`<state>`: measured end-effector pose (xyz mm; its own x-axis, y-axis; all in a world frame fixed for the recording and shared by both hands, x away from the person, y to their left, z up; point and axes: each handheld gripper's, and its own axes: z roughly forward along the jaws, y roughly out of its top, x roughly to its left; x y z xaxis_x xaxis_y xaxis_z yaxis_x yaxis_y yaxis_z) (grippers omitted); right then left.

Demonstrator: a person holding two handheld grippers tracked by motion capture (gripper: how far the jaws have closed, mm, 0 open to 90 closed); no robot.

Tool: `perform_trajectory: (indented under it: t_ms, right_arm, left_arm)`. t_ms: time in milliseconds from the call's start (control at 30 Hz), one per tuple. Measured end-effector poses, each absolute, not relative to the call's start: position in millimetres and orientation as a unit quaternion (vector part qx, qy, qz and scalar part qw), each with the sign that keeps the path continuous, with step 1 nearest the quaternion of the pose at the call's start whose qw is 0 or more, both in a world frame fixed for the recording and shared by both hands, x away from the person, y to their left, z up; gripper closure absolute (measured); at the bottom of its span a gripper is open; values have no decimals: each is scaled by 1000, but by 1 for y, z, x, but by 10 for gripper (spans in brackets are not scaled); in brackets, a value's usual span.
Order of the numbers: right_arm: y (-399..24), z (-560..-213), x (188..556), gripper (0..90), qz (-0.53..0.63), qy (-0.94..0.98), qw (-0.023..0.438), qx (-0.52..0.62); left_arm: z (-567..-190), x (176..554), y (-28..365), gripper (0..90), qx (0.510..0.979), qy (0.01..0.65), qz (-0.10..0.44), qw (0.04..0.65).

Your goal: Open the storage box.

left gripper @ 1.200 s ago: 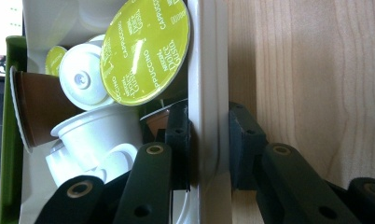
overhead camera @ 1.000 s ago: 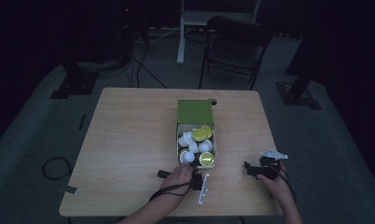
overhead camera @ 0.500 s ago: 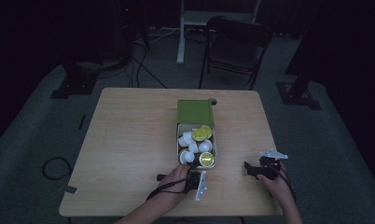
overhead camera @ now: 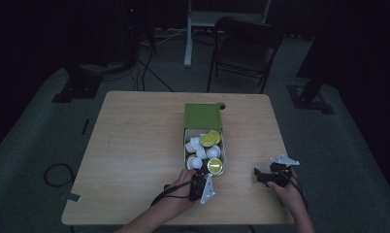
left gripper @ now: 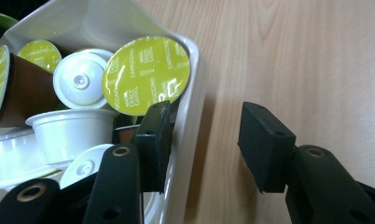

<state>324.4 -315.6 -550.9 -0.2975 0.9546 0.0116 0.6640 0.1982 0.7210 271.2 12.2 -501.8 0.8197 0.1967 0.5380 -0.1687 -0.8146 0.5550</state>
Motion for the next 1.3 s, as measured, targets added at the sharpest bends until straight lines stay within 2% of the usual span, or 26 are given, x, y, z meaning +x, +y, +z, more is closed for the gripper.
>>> perform_trajectory:
  t_ms: [533, 700, 1067, 1300]
  right_arm:
    - [-316, -551, 324, 106, 319, 740, 228, 547]
    - [-316, -551, 324, 106, 319, 740, 228, 547]
    - [-316, -551, 324, 106, 319, 740, 228, 547]
    - [-316, -551, 324, 106, 319, 740, 228, 547]
  left_arm:
    - [-472, 277, 35, 494, 885, 52, 284, 365]
    - [-465, 277, 41, 448, 880, 74, 271, 384]
    - [-448, 280, 61, 378, 869, 111, 273, 397]
    - [-441, 285, 78, 374, 861, 134, 280, 403]
